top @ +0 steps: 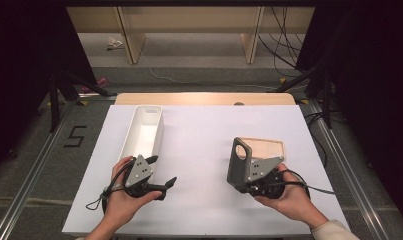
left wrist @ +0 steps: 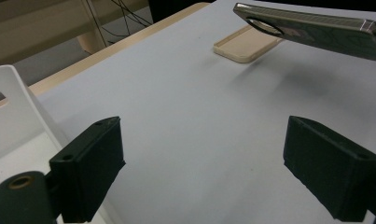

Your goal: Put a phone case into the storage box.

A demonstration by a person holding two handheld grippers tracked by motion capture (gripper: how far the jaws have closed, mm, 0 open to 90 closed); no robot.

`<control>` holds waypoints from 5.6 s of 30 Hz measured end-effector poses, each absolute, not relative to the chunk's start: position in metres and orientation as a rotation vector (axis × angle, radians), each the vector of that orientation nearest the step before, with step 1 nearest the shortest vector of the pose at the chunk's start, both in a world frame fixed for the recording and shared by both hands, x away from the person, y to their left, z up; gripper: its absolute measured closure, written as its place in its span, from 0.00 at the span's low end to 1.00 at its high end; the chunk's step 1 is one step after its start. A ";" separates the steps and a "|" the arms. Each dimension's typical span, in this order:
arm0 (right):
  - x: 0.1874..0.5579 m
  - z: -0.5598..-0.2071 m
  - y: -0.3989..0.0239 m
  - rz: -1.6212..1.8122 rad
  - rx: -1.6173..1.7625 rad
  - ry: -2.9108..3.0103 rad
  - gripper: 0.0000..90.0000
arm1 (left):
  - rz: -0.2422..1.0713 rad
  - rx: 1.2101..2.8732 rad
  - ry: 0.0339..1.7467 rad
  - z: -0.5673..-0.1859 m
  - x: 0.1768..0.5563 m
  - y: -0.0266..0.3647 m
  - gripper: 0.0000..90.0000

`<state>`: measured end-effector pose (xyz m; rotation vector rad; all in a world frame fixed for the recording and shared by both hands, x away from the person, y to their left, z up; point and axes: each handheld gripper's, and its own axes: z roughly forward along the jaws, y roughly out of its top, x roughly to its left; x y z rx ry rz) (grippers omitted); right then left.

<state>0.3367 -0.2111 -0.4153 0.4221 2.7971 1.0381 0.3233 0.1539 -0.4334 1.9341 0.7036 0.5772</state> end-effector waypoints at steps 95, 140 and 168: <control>0.343 -0.413 -0.146 1.037 0.183 2.753 0.99 | 0.068 2.105 1.142 -0.394 0.465 0.032 0.71; 0.355 -0.416 -0.200 1.332 0.681 2.490 0.21 | 0.431 1.794 0.722 -0.360 0.429 0.093 0.90; 0.359 -0.418 -0.222 1.392 0.765 2.414 0.18 | 0.491 1.673 0.734 -0.336 0.436 0.146 0.90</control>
